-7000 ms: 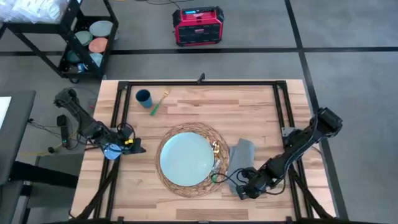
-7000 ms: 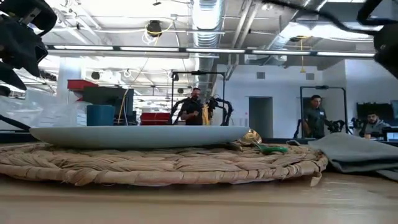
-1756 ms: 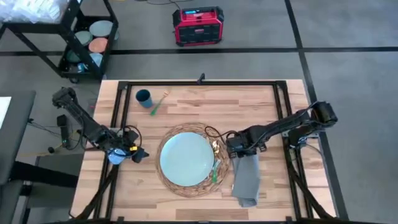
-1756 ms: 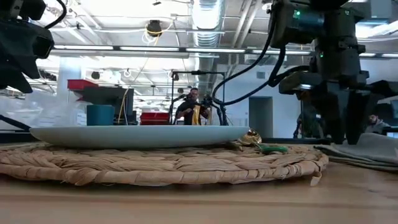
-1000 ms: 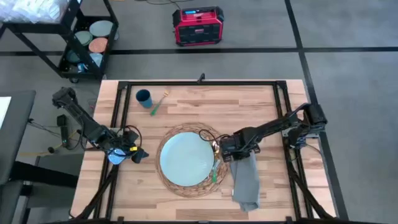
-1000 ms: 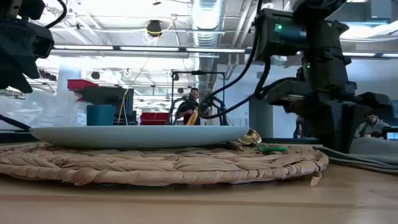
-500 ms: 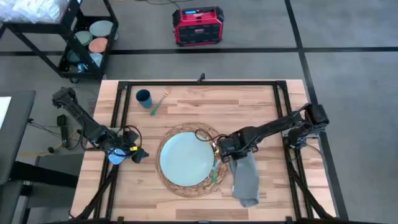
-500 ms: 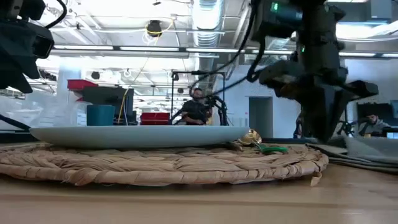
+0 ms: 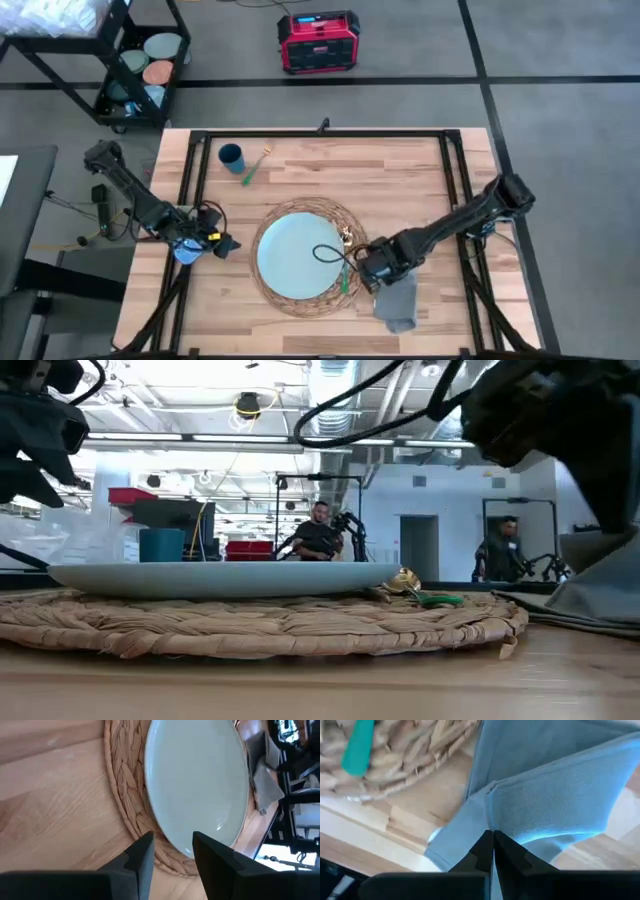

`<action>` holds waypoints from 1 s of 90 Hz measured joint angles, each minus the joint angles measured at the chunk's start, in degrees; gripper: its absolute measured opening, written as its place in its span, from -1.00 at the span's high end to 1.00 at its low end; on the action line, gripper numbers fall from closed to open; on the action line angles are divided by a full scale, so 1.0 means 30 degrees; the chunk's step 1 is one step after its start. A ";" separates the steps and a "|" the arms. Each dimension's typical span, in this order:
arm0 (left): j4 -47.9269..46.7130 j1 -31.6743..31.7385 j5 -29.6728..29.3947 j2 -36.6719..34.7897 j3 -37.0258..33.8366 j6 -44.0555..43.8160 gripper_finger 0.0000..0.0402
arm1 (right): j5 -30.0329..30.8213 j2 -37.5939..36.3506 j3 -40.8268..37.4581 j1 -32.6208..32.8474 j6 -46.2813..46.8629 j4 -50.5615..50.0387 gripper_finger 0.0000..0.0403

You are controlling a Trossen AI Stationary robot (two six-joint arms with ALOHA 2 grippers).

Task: Set table place
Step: Fold the gray table napkin

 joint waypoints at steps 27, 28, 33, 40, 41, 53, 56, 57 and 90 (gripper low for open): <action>-0.0007 0.0000 -0.0027 0.0000 0.0005 -0.0003 0.41 | 0.0362 0.0000 0.0000 -0.0777 -0.3274 0.2546 0.88; -0.0007 0.0000 -0.0025 0.0000 0.0005 -0.0002 0.41 | 0.0360 0.0000 0.0000 -0.0814 -0.3274 0.2621 0.86; -0.0001 0.0000 -0.0020 0.0000 0.0000 0.0000 0.41 | 0.0360 0.0000 0.0000 -0.0935 -0.3264 0.2842 0.78; -0.0002 0.0000 -0.0014 0.0000 0.0000 0.0180 0.41 | 0.0367 0.0000 0.0000 -0.0958 -0.3131 0.2863 0.66; 0.0000 0.0000 -0.0013 0.0000 0.0001 0.0210 0.41 | 0.0367 0.0000 0.0000 -0.0958 -0.3128 0.2845 0.65; 0.0000 0.0000 0.0001 0.0000 0.0000 0.0408 0.41 | 0.0337 0.0000 0.0000 -0.0654 -0.2031 0.2767 0.49; 0.0000 0.0000 0.0005 0.0000 0.0000 0.0395 0.41 | 0.0337 0.0000 0.0000 -0.0366 -0.1390 0.2814 0.46; 0.0000 0.0000 0.0005 0.0000 0.0000 0.0393 0.41 | 0.0338 0.0000 0.0000 -0.0241 -0.1179 0.2843 0.46; -0.0019 0.0000 -0.0523 0.0000 0.0001 0.0129 0.41 | 0.0345 0.0128 0.0000 0.3919 0.2369 0.3793 0.39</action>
